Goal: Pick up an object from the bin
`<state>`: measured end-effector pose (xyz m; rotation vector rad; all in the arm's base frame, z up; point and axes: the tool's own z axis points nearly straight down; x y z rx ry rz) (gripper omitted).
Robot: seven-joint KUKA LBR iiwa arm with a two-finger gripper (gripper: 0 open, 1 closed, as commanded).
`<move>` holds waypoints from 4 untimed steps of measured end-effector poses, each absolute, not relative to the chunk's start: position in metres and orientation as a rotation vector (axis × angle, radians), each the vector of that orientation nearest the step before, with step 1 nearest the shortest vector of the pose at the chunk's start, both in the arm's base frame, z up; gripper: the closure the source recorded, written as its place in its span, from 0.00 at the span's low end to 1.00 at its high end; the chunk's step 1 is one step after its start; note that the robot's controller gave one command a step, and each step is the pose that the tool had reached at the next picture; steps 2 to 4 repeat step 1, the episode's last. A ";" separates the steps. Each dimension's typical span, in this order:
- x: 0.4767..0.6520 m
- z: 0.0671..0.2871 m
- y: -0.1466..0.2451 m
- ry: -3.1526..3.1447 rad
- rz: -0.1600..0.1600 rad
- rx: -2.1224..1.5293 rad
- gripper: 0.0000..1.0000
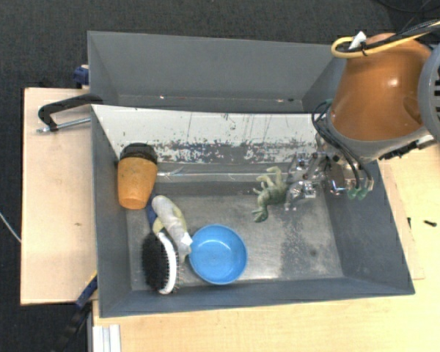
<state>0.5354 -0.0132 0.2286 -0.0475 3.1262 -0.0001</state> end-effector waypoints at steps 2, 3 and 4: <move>0.554 0.258 0.051 3.125 0.005 -0.183 1.00; 0.554 0.258 0.051 3.125 0.005 -0.183 1.00; 0.554 0.258 0.051 3.125 0.005 -0.183 1.00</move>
Offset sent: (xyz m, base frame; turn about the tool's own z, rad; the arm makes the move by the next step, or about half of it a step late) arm 0.0165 0.0592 0.0270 -0.0794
